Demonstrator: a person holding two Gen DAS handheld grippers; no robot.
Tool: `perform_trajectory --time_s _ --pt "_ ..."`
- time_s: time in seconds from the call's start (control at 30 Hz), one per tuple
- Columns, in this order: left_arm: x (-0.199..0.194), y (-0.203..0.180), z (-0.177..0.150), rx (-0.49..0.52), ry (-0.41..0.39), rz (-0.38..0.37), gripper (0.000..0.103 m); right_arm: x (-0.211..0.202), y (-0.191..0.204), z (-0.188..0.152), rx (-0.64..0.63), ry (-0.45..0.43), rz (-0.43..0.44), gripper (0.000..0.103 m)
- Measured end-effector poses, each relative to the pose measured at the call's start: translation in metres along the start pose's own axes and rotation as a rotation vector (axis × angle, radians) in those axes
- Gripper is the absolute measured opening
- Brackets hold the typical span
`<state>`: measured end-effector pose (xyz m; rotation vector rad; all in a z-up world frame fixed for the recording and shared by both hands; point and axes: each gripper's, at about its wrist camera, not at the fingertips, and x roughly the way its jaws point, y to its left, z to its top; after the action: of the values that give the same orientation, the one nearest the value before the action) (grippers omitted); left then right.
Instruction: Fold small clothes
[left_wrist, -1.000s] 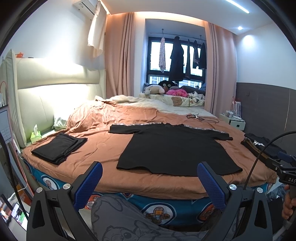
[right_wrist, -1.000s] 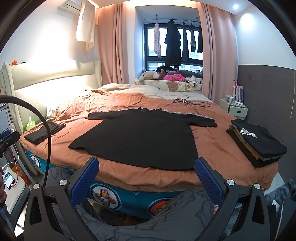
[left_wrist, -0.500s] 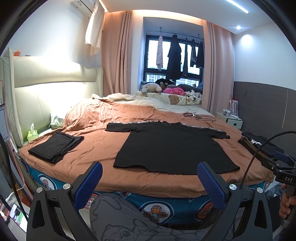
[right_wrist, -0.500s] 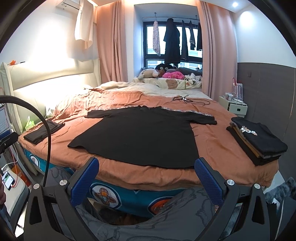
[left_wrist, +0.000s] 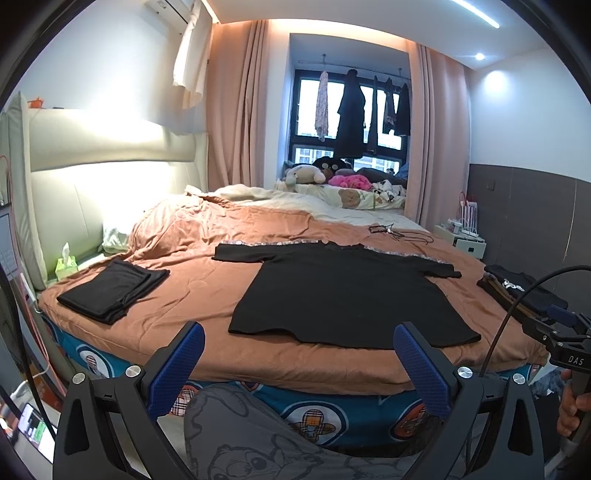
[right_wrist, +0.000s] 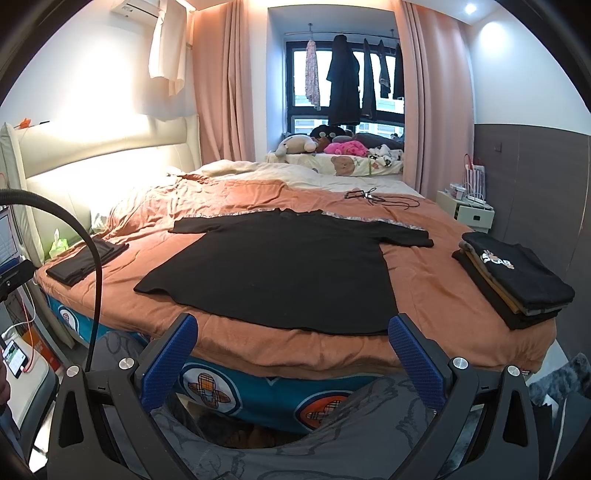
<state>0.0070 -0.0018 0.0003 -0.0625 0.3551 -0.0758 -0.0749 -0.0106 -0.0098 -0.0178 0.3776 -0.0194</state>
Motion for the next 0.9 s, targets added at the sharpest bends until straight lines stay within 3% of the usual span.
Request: perform_trajectory --time_s 0.6,0.9 --pt "-0.001 0.006 0.001 -0.010 -0.011 0.017 0.103 -0.001 -0.001 0.005 0.011 -0.004 0.007 0.103" --pt "0.003 0.009 0.023 -0.024 -0.037 0.046 0.103 -0.002 -0.006 0.017 0.004 -0.025 -0.002 0.103"
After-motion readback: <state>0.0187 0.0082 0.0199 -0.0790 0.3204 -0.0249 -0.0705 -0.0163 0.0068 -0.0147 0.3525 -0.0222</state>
